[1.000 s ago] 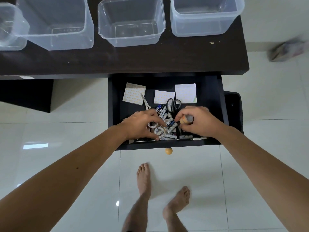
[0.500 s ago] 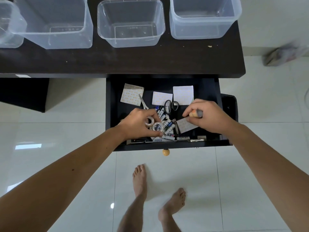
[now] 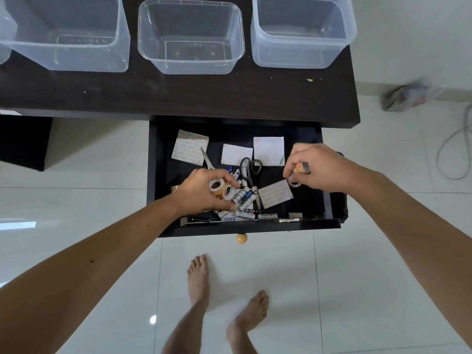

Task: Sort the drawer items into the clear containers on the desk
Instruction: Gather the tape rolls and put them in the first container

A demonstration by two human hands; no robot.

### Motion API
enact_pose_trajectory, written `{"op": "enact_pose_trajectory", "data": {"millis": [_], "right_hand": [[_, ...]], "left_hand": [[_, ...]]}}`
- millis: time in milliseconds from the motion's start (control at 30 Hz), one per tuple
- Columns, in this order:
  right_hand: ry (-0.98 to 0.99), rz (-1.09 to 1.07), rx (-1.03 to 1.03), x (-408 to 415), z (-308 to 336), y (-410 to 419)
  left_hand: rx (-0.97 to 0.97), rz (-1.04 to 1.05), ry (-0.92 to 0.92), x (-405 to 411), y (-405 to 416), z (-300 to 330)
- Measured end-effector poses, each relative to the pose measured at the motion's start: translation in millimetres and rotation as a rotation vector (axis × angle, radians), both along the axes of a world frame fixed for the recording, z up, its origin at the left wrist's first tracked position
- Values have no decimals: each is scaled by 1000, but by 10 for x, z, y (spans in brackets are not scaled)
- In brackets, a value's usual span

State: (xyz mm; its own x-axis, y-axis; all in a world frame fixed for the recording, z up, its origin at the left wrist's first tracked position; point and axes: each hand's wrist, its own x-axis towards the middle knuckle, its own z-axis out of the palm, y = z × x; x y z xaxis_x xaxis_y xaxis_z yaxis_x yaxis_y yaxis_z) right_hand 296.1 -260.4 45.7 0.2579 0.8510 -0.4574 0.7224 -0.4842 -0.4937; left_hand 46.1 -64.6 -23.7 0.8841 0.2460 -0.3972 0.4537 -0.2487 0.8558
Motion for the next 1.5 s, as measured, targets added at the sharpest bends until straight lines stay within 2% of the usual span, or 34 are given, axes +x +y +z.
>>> {"op": "enact_pose_trajectory", "data": {"millis": [300, 667, 867, 1167, 1333, 1500], "right_hand": [[-149, 191, -134, 31, -69, 89], [-249, 396, -361, 51, -156, 338], [-376, 578, -469, 76, -171, 411], [-449, 606, -377, 53, -236, 349], [-402, 591, -321, 82, -182, 320], [-292, 467, -265, 87, -70, 266]], "left_hand": [[64, -1, -46, -21, 7, -4], [8, 19, -69, -68, 29, 80], [-7, 39, -73, -84, -22, 94], [-8, 83, -62, -98, -37, 114], [-22, 110, -41, -114, -23, 114], [-54, 176, -56, -160, 10, 214]]}}
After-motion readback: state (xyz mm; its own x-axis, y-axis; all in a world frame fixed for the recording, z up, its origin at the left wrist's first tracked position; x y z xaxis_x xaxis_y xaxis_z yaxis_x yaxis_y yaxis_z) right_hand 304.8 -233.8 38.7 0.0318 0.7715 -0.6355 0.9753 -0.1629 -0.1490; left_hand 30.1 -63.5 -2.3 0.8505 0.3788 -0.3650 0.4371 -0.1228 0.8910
